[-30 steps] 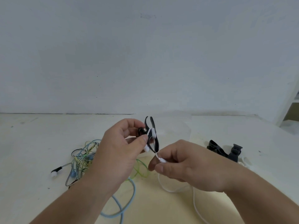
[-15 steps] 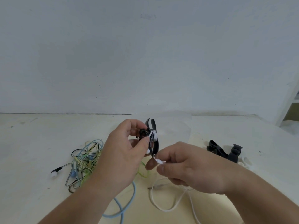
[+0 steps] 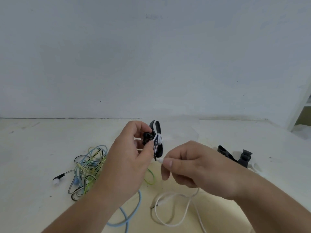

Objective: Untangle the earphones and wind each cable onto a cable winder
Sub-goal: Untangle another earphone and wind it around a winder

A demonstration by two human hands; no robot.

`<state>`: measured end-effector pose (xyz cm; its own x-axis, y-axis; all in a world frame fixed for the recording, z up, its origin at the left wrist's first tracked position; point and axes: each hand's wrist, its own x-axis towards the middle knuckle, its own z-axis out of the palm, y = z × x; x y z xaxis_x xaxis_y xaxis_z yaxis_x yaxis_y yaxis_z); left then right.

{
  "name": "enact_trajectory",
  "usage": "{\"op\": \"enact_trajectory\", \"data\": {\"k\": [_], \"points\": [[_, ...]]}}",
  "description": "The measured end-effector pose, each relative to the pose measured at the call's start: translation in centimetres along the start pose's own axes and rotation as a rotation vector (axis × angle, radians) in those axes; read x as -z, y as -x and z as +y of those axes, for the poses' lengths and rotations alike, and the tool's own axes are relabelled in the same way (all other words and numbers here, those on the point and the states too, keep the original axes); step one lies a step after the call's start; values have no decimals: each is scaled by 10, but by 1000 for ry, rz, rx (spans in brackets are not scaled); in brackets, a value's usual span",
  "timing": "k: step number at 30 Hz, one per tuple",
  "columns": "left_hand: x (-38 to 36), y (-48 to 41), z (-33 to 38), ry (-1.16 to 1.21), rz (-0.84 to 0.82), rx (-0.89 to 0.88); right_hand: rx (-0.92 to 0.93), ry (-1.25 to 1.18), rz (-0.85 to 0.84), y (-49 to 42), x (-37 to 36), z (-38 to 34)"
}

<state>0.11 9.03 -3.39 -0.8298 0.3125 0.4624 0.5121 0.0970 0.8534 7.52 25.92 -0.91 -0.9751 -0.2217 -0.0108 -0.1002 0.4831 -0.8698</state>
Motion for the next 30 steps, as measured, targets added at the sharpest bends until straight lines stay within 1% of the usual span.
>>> {"op": "enact_trajectory", "data": {"k": [3, 5, 9, 13, 15, 17, 18, 20, 22, 24, 28, 30], "points": [[2, -1, 2, 28, -12, -3, 23, -167, 37, 1, 5, -1], [3, 0, 3, 19, -23, -31, 41, -214, 56, 2, 5, -1], [-1, 5, 5, -95, -2, -118, 59, -193, 37, 1, -1, 1], [-1, 5, 4, -77, 34, -97, 61, -167, -90, -1, -7, 3], [0, 4, 2, -85, 33, -91, 81, -148, -90, 0, -7, 1], [-1, 5, 2, -115, -3, -93, 110, -172, -26, 0, -4, -2], [-1, 6, 3, -132, -32, -92, 116, -228, 27, 0, -2, -3], [-2, 8, 6, -160, -103, -76, 129, -338, 159, -1, 4, -4], [-3, 8, 6, -163, -159, -51, 158, -336, 286, -1, 9, -4], [-3, 9, 6, -127, -213, -16, 170, -271, 391, -1, 12, -3], [-6, 11, 9, 62, -324, 42, 145, 95, 624, -2, 15, 2], [-7, 9, 8, 178, -329, 70, 125, 106, 678, -5, 16, 7]]}}
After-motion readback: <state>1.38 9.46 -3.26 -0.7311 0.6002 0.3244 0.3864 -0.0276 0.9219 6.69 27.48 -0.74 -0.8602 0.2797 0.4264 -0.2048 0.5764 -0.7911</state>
